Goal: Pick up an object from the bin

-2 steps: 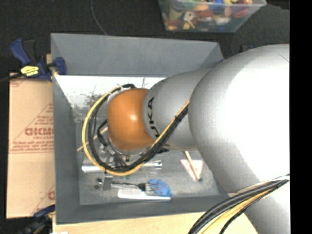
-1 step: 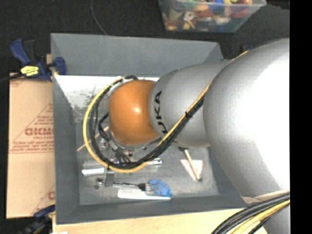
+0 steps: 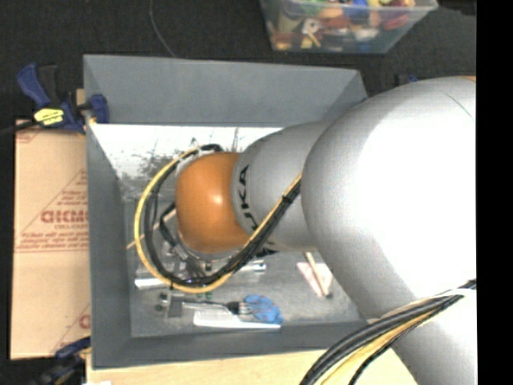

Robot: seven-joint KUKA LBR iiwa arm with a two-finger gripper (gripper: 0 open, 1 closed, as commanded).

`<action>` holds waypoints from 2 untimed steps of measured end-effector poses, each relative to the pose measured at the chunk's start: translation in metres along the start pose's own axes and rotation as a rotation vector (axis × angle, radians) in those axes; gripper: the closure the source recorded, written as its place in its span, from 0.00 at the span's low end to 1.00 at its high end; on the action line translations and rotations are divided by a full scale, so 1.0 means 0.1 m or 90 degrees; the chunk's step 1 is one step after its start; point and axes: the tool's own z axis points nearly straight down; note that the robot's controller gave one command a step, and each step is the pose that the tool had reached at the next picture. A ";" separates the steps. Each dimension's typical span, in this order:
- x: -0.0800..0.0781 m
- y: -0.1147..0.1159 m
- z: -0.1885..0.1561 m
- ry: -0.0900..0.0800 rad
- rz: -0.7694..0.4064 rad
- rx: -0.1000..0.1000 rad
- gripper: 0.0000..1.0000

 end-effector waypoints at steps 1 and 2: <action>0.09 -0.12 -0.05 -0.010 0.035 -0.003 0.00; -0.01 -0.02 -0.02 -0.005 0.005 -0.002 1.00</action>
Offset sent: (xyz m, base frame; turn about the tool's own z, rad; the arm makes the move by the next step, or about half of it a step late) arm -0.0012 -0.0011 0.0007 0.0044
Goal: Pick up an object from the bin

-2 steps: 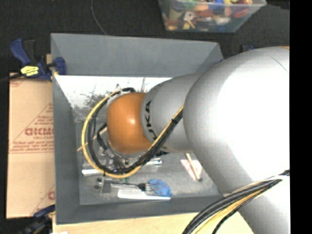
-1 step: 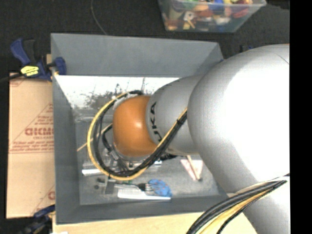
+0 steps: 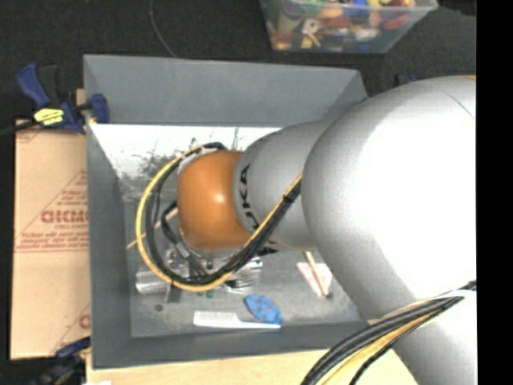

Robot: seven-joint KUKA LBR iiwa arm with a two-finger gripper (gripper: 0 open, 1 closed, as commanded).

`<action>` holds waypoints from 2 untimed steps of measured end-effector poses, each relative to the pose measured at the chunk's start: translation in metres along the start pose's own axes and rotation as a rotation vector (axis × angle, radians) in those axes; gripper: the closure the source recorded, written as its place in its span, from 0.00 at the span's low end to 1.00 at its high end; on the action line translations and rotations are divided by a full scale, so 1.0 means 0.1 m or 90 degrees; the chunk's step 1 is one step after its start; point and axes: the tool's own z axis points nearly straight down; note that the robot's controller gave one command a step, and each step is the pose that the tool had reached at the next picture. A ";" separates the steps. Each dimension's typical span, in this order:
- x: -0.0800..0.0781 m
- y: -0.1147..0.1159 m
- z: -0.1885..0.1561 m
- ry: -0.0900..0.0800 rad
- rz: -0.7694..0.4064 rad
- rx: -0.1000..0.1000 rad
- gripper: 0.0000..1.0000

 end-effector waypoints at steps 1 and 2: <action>0.00 0.00 0.00 0.000 0.000 0.000 1.00; 0.04 -0.02 -0.23 0.008 0.001 0.003 1.00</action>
Offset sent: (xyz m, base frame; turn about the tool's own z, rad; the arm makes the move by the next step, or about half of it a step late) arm 0.0000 -0.0001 0.0788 0.0002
